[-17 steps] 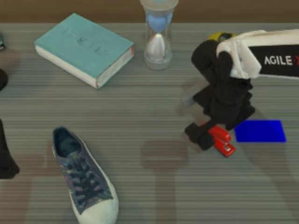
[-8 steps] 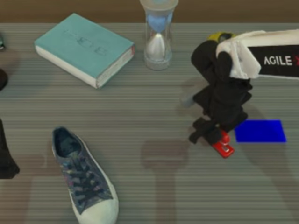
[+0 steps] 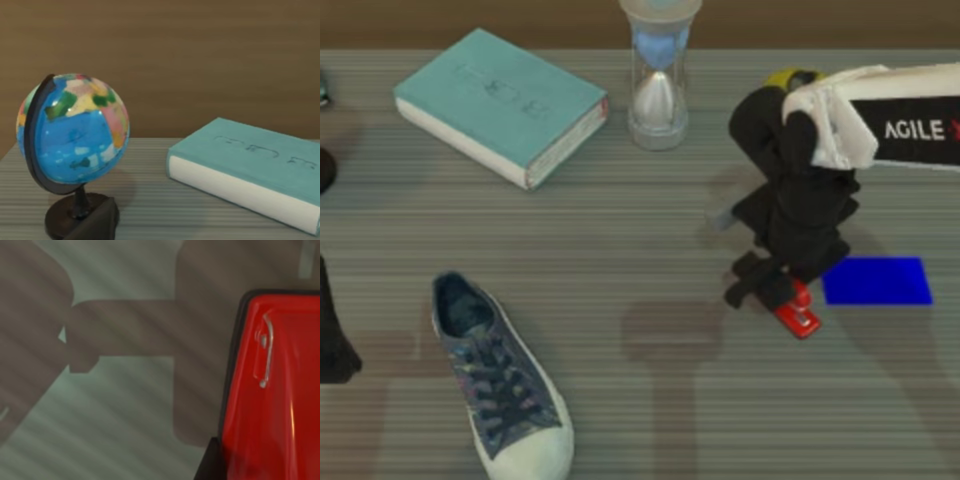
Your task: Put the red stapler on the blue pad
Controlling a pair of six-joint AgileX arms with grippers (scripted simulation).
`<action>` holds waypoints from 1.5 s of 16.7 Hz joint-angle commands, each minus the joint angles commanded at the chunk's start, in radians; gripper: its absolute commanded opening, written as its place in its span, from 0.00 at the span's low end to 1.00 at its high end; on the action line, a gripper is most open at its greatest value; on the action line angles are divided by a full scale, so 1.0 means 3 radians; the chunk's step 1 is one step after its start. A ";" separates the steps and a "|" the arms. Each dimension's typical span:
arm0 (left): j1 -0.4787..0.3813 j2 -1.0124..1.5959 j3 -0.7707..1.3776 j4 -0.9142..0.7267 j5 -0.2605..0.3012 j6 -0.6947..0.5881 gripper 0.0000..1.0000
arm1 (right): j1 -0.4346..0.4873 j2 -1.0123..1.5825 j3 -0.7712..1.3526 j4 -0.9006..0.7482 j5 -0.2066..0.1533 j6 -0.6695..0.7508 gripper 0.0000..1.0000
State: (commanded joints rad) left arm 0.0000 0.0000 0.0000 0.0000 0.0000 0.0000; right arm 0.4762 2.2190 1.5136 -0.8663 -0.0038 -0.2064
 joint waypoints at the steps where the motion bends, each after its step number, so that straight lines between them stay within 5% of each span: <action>1: 0.0000 0.0000 0.0000 0.0000 0.0000 0.0000 1.00 | -0.0010 -0.0006 0.0000 -0.0001 0.0001 0.0003 0.00; 11: 0.0000 0.0000 0.0000 0.0000 0.0000 0.0000 1.00 | 0.0013 -0.0346 0.0723 -0.1088 -0.0003 -0.0015 0.00; 18: 0.0000 0.0000 0.0000 0.0000 0.0000 0.0000 1.00 | 0.0002 -0.0374 0.0770 -0.1150 -0.0005 -0.0055 0.00; 25: 0.0000 0.0000 0.0000 0.0000 0.0000 0.0000 1.00 | -0.0264 -0.0374 0.0906 -0.1309 -0.0048 -0.1262 0.00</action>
State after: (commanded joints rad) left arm 0.0000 0.0000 0.0000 0.0000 0.0000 0.0000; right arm 0.3971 2.1068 1.7853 -1.2589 -0.0181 -0.5850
